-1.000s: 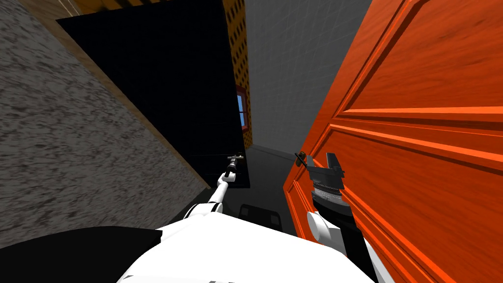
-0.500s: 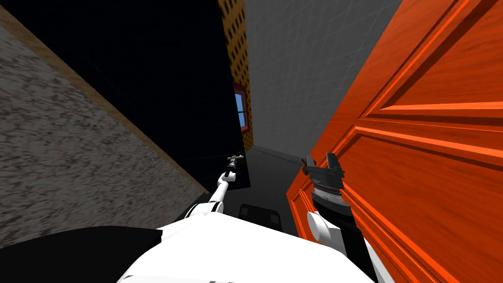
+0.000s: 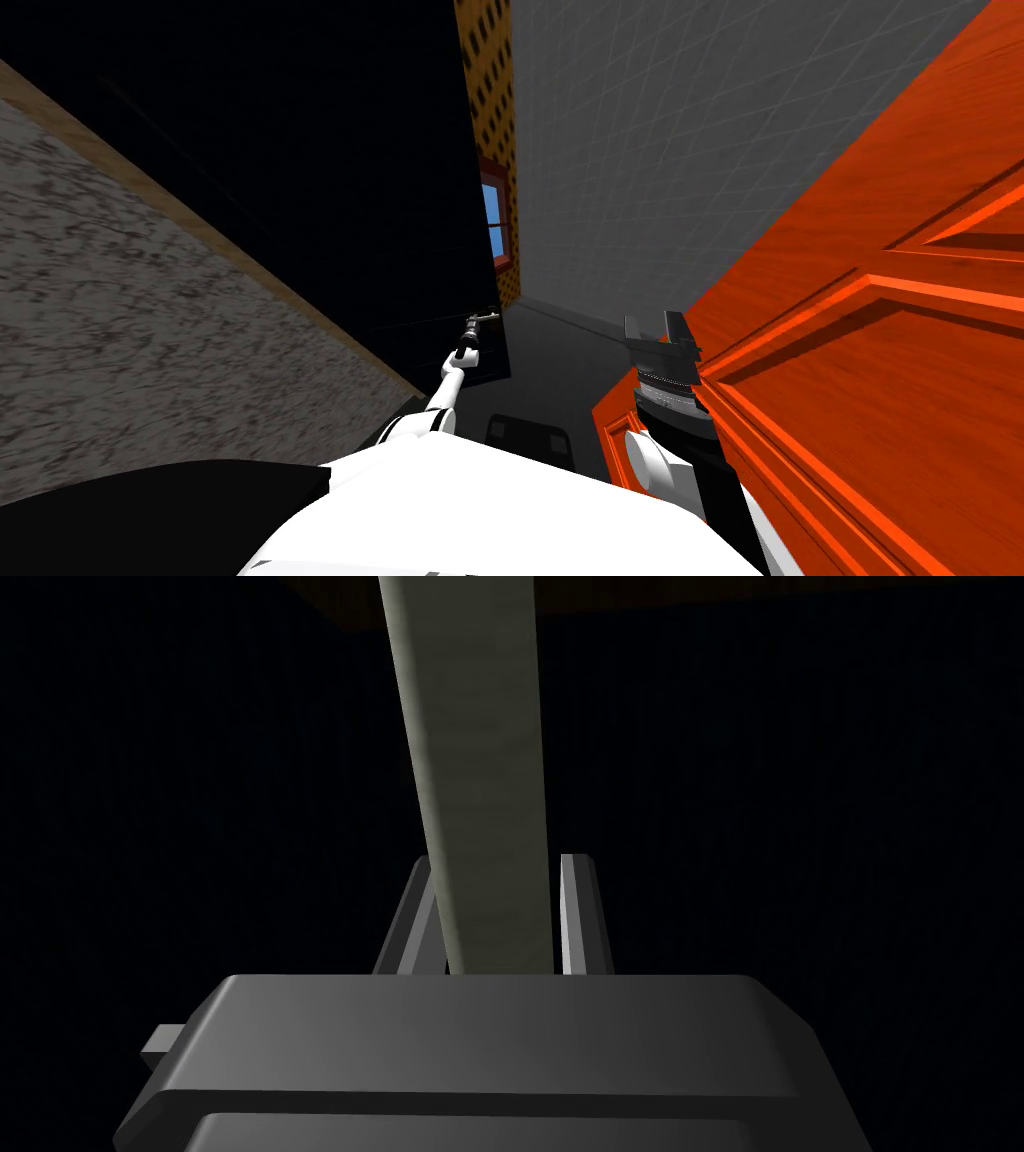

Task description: Push the door open

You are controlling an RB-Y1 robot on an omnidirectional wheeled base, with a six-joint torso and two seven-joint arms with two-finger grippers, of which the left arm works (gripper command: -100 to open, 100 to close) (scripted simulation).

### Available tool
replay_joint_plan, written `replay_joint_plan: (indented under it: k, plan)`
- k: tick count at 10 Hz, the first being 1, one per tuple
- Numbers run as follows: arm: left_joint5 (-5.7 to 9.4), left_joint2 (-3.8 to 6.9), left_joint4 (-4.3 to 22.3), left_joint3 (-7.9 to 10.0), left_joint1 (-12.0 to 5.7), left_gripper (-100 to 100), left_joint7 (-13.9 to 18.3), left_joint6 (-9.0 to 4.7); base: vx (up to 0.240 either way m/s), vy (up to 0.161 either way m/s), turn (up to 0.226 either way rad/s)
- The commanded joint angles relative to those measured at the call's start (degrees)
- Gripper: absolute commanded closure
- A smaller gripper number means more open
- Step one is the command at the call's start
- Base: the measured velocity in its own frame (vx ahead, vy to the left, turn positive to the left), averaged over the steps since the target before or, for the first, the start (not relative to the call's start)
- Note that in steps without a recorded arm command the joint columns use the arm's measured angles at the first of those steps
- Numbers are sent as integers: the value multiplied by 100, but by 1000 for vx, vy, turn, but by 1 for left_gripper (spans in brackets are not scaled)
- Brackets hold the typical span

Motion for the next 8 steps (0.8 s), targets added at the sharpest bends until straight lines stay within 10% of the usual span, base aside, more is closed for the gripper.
replay_joint_plan:
  k: [1, 8]
  plan:
    - [21, 87, -64, 173, 26, 100, -78, -33, 159, -5, 76]
    - [36, -28, -116, 464, -7, 100, -309, -31, 114, -8, 68]
